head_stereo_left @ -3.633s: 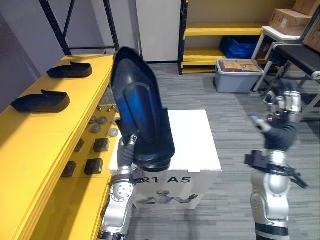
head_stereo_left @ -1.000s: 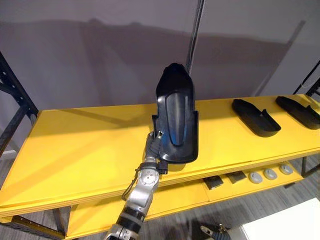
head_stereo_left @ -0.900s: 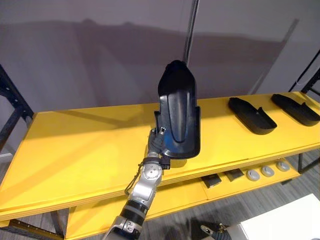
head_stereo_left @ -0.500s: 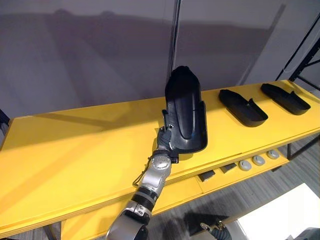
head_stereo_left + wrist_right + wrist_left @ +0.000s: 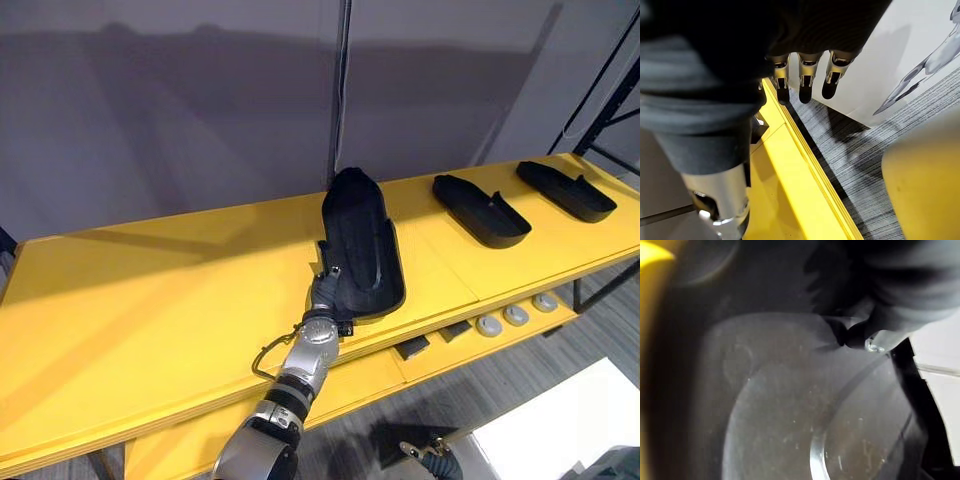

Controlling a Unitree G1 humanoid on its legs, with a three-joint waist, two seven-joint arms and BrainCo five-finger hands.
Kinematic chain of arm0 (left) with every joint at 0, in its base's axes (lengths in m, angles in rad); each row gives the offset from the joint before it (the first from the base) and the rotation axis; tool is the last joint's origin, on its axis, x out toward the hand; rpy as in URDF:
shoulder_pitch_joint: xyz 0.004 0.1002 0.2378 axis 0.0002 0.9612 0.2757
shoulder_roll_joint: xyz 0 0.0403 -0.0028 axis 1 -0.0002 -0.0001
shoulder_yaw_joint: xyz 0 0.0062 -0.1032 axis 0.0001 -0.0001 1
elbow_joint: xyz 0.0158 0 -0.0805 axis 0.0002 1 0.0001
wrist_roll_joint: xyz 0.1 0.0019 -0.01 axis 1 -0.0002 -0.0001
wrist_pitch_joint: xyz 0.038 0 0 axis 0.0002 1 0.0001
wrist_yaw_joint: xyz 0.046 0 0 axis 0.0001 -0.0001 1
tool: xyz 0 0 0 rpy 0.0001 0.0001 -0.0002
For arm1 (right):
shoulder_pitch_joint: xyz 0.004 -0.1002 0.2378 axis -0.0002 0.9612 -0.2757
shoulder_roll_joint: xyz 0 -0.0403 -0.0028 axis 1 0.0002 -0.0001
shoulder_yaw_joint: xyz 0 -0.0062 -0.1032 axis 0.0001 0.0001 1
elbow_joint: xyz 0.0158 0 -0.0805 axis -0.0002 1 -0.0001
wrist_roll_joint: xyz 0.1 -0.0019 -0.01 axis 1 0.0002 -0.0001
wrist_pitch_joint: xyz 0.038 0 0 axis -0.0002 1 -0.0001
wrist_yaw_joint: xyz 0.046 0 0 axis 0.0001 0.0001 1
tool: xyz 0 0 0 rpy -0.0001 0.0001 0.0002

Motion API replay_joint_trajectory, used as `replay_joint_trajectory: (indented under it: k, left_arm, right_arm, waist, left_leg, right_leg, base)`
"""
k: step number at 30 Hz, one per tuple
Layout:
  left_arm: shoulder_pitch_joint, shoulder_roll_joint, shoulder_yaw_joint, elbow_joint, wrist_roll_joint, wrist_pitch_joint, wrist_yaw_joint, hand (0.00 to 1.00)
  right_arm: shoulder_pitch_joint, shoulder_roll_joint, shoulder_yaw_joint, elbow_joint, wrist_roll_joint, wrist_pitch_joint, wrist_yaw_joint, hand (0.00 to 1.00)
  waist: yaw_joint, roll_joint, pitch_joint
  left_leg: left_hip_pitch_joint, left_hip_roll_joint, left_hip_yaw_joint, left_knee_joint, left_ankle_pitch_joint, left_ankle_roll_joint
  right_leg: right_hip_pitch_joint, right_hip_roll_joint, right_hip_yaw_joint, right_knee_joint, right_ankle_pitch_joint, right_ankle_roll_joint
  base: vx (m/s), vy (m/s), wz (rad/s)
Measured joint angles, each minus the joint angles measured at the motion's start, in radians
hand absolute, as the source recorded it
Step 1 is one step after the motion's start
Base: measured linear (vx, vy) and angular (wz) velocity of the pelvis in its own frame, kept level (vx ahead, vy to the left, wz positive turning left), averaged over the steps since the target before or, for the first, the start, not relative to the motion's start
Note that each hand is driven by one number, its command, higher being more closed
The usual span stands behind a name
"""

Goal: Walk over and take plastic housings, then place them on the shelf

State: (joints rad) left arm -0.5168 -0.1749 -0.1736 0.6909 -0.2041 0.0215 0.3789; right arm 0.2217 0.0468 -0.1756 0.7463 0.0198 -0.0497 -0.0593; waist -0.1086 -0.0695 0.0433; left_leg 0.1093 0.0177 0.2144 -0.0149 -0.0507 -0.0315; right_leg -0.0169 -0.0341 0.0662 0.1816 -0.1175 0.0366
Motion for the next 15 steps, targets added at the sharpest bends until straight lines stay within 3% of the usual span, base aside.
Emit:
replay_joint_trajectory:
  k: [5, 15]
  left_arm:
    - [-0.001, 0.0, 0.003, 0.0, -0.038, -0.021, 0.0, 0.0]
    - [-0.015, 0.006, -0.009, 0.001, -0.14, -0.056, -0.014, 0.0]
  right_arm:
    - [-0.028, 0.0, -0.001, 0.016, 0.0, 0.008, 0.0, 0.0]
    - [-0.06, 0.0, -0.001, 0.029, 0.0, 0.012, -0.001, 0.0]
  waist:
    - [0.0, 0.001, 0.001]
    - [-0.006, 0.0, 0.032]
  left_leg:
    - [0.0, 0.001, -0.001, -0.016, 0.014, -0.016]
    - [0.0, 0.006, -0.023, -0.026, 0.028, -0.005]
  right_leg:
    - [0.005, 0.002, 0.0, -0.026, 0.016, -0.001]
    - [0.016, 0.006, -0.022, -0.055, 0.036, -0.003]
  base:
    - [-0.02, 0.0, 0.0]
    - [-0.06, 0.003, 0.06]
